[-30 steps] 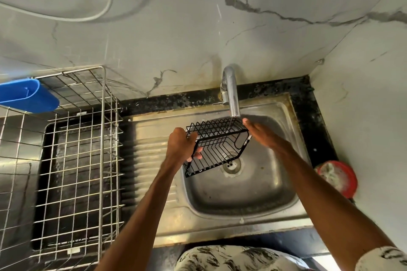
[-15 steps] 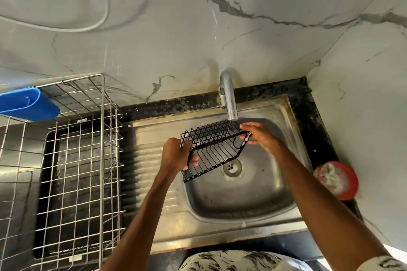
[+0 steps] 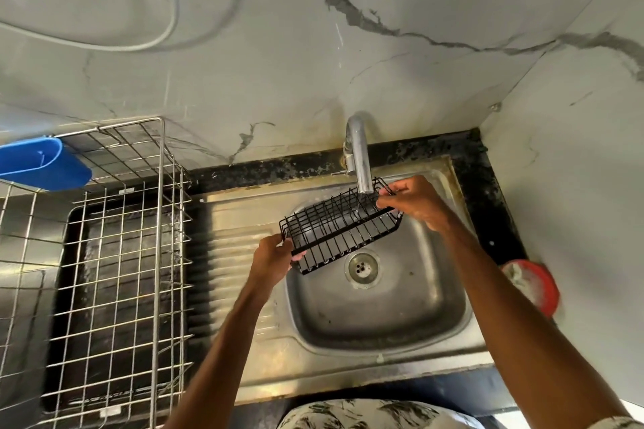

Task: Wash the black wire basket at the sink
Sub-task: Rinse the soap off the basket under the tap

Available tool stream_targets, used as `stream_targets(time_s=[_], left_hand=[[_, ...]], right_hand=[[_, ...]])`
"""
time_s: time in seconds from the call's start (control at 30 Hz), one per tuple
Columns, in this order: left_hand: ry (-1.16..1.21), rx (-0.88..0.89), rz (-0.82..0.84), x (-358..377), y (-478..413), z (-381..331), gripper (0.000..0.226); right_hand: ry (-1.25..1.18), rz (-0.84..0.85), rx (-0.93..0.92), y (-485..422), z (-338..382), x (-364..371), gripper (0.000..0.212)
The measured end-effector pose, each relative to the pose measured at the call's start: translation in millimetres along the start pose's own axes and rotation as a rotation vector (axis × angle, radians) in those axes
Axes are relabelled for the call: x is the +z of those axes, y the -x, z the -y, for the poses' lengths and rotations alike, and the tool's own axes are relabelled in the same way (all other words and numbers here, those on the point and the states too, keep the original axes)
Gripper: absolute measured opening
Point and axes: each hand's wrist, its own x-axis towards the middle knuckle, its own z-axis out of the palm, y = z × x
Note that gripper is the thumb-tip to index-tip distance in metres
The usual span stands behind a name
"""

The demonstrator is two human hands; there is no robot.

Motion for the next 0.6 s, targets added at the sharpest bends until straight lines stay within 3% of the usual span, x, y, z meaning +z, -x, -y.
stream_targets(time_s=[0.17, 0.27, 0.3, 0.37, 0.47, 0.6], left_hand=[[-0.174, 0.041, -0.043, 12.1, 8.0, -17.1, 0.027], [-0.272, 0.241, -0.195, 31.0, 22.1, -29.4, 0.023], [-0.291, 0.322, -0.213, 41.3, 21.8, -31.5, 0.03], [-0.311, 0.374, -0.122, 62.1, 22.8, -43.8, 0.044], [-0.28, 0.319, -0.036, 83.4, 21.0, -67.2, 0.055], [-0.043, 0.133, -0.044, 86.2, 0.1, -72.5, 0.054]], right_hand=[[0.203, -0.132, -0.046, 17.5, 18.5, -3.4, 0.026], [0.335, -0.253, -0.031, 26.8, 26.2, 3.6, 0.041], [0.357, -0.282, -0.022, 30.1, 29.8, 8.9, 0.045], [0.398, -0.327, 0.007, 36.5, 36.4, 23.3, 0.053], [0.486, -0.357, 0.024, 44.3, 46.0, 43.0, 0.06], [0.591, -0.346, -0.01, 50.6, 50.2, 58.7, 0.052]])
